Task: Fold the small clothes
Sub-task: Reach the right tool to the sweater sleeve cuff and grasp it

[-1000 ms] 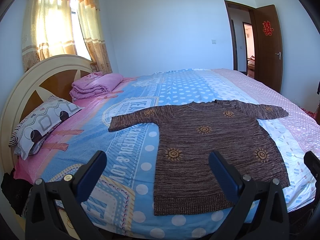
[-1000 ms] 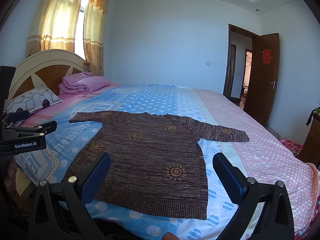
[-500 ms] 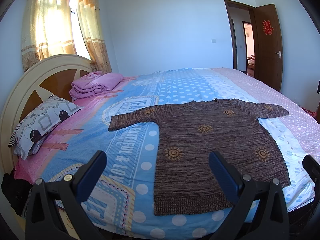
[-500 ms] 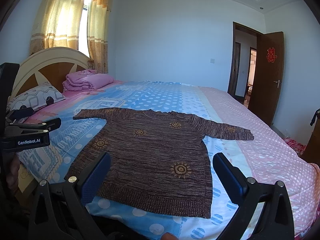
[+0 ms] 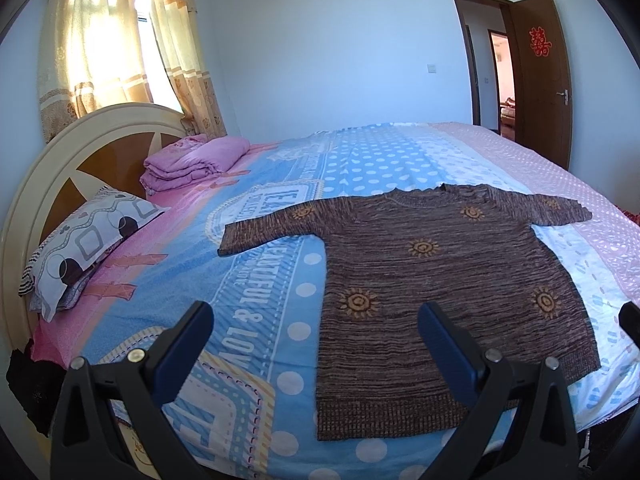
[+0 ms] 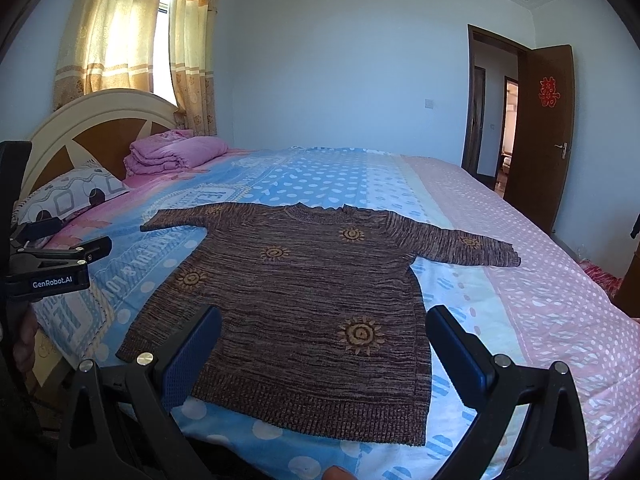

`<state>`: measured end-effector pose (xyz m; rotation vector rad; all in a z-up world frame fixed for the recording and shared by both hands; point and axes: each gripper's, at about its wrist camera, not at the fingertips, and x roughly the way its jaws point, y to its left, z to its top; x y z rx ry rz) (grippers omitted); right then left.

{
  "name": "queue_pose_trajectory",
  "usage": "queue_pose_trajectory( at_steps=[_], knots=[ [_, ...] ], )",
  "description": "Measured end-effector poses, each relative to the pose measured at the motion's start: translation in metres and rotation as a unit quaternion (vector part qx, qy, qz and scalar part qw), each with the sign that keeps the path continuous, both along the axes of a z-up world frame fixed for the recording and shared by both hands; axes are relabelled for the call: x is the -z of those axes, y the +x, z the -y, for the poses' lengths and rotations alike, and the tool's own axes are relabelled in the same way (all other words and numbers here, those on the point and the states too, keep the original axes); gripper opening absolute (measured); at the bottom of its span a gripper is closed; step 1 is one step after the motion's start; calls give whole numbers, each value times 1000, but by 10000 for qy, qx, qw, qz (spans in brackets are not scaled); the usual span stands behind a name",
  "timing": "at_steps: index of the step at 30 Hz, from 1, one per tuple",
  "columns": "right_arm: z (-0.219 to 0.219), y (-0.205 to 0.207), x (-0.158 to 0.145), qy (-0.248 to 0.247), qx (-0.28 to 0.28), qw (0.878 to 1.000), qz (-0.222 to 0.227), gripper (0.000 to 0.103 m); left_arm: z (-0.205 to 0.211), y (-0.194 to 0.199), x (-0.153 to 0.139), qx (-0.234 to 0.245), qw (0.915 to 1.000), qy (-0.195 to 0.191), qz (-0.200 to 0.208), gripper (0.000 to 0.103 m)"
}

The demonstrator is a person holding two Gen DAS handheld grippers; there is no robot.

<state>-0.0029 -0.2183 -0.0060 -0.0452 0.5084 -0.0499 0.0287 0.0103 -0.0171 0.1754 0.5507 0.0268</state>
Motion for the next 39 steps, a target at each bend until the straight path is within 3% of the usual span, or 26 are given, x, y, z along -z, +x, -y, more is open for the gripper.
queue_pose_trajectory(
  at_steps=[19, 39],
  knots=[
    [54, 85, 21, 55, 433, 9980, -449, 102, 13, 89, 29, -175, 9967, 636, -481, 103],
    [177, 174, 52, 286, 1434, 9832, -1092, 102, 44, 203, 65, -348, 9912, 1034, -744, 103]
  ],
)
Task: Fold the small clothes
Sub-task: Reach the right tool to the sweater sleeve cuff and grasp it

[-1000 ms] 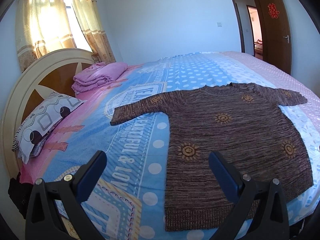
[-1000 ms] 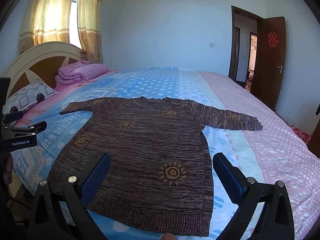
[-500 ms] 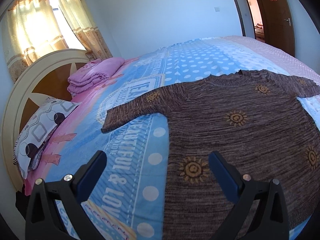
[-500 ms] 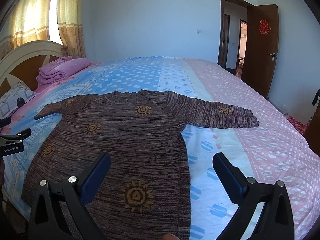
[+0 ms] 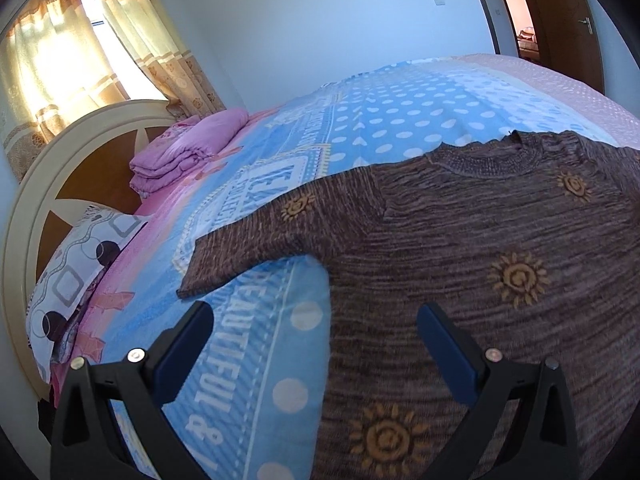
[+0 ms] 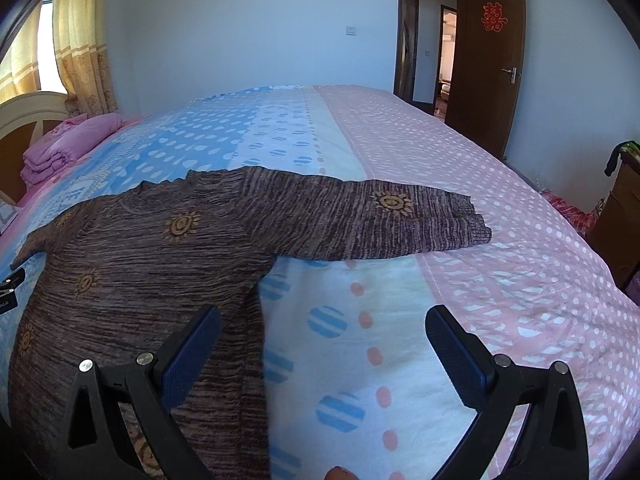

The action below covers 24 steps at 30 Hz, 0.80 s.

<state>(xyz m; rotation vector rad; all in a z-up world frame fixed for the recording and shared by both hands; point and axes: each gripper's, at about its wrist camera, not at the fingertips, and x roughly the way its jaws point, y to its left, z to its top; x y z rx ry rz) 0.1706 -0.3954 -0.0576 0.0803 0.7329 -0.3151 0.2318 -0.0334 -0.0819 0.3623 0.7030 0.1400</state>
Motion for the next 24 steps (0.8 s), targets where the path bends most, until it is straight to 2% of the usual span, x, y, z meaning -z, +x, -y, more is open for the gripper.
queue_pose_trajectory(
  at_steps=[11, 17, 24],
  knots=[
    [78, 37, 3, 22, 630, 9980, -57, 102, 40, 62, 19, 198, 9998, 11, -80, 103],
    [133, 47, 5, -99, 1081, 9940, -92, 102, 42, 90, 31, 21, 9999, 107, -84, 103],
    [199, 66, 19, 39, 1588, 9867, -341, 102, 33, 109, 44, -213, 9991, -83, -353, 103]
  ],
)
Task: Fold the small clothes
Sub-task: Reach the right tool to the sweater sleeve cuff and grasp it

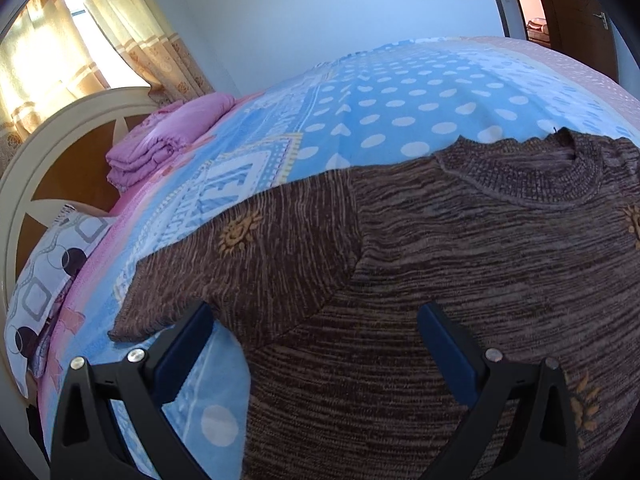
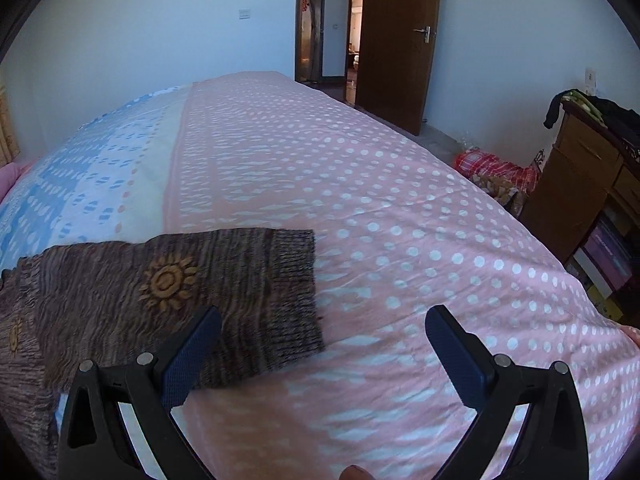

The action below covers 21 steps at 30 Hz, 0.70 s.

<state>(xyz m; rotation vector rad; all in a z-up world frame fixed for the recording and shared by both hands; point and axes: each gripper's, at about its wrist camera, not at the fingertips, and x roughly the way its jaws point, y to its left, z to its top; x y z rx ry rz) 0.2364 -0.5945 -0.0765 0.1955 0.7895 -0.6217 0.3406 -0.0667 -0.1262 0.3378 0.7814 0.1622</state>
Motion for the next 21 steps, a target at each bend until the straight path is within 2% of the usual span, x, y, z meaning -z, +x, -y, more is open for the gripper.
queue_pose_trajectory(
  at_steps=[2, 4, 6, 8, 10, 12, 14, 16, 21],
  knots=[
    [13, 5, 4, 170, 57, 9998, -44, 98, 0, 3, 1, -13, 10000, -42, -59, 103],
    [23, 12, 11, 409, 41, 9991, -104, 87, -1, 6, 1, -36, 9999, -74, -81, 103],
    [30, 17, 19, 746, 8, 9970, -185, 70, -4, 9, 1, -114, 9998, -112, -107, 103],
    [29, 20, 24, 711, -44, 9972, -243, 70, -7, 13, 3, -184, 9995, -178, -164, 103],
    [24, 23, 24, 632, -181, 9975, -270, 58, -10, 16, 8, -246, 9991, -231, -268, 103],
    [18, 28, 23, 710, -429, 9962, -263, 27, -11, 16, 9, -238, 9989, -286, -291, 103],
    [10, 35, 21, 687, -592, 9952, -368, 15, -12, 15, 9, -229, 9988, -314, -295, 103],
    [4, 40, 18, 654, -655, 9947, -438, 10, -11, 15, 11, -191, 9988, -306, -323, 103],
    [-14, 40, -7, 503, -773, 9956, -184, 10, -17, 16, 13, -165, 9977, -527, -395, 103]
  ],
)
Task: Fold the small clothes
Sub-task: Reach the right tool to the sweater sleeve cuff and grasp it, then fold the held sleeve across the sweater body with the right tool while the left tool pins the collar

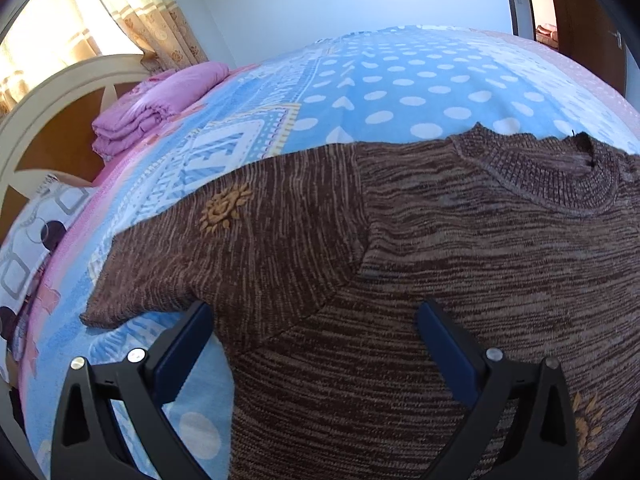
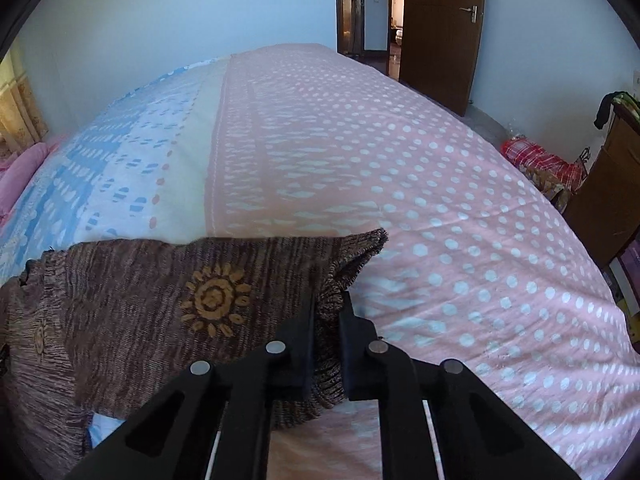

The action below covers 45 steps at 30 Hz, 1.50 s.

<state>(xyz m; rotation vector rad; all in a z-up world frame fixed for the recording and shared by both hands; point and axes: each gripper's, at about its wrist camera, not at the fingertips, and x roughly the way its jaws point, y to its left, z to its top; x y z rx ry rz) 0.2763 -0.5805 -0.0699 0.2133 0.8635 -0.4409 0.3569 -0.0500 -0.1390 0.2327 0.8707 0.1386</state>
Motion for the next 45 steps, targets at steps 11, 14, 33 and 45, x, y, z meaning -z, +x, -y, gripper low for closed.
queue_pose_trajectory(
  at_steps=[11, 14, 33, 45],
  knots=[
    [-88, 15, -90, -471, -690, 9945, 625, 9, -11, -1, -4, 106, 9985, -546, 5, 103],
    [-121, 22, -108, -558, -985, 9914, 656, 9, -13, -11, -13, 192, 9973, -689, 169, 103],
    [-322, 80, -46, 333, -3100, 9498, 262, 20, -29, -18, -9, 152, 9950, -969, 204, 103],
    [-264, -43, 17, 766, -2820, 9562, -153, 36, -23, -40, -34, 455, 9964, -703, 123, 103]
  ],
)
